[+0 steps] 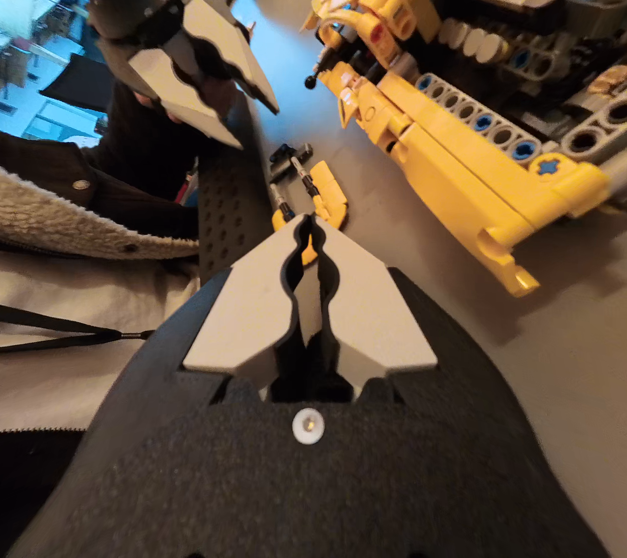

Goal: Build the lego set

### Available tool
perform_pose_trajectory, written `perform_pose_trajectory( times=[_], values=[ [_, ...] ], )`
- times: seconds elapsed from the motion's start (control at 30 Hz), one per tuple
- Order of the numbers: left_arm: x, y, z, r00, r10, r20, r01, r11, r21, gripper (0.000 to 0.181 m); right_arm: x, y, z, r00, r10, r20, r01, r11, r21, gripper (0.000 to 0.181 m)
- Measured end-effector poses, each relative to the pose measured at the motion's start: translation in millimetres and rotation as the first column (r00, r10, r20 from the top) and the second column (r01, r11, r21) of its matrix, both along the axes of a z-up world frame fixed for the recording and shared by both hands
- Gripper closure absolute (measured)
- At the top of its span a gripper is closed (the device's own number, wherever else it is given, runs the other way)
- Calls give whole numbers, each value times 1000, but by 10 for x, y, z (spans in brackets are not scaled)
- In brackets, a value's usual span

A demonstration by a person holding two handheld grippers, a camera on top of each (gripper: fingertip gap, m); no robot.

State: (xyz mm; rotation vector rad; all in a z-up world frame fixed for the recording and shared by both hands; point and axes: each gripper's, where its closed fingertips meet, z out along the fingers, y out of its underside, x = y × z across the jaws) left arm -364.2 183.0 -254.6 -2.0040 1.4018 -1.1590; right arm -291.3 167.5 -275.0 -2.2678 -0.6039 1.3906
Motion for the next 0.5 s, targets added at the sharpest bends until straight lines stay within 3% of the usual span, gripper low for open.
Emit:
perform_pose_trajectory(
  times=[0.17, 0.33, 0.5],
  values=[
    [14, -74, -272, 966, -170, -195, 203, 965, 164, 157, -11, 29, 155, 995, -15, -100, 20, 999, 46, 181],
    [120, -106, -357, 932, -264, -248, 305, 941, 145, 164, 26, 62, 246, 983, -42, -179, 48, 998, 31, 181],
    [141, -146, -465, 885, -321, -336, 402, 892, 207, 177, 87, 131, 261, 973, -94, -213, 97, 995, 4, 176]
  ],
)
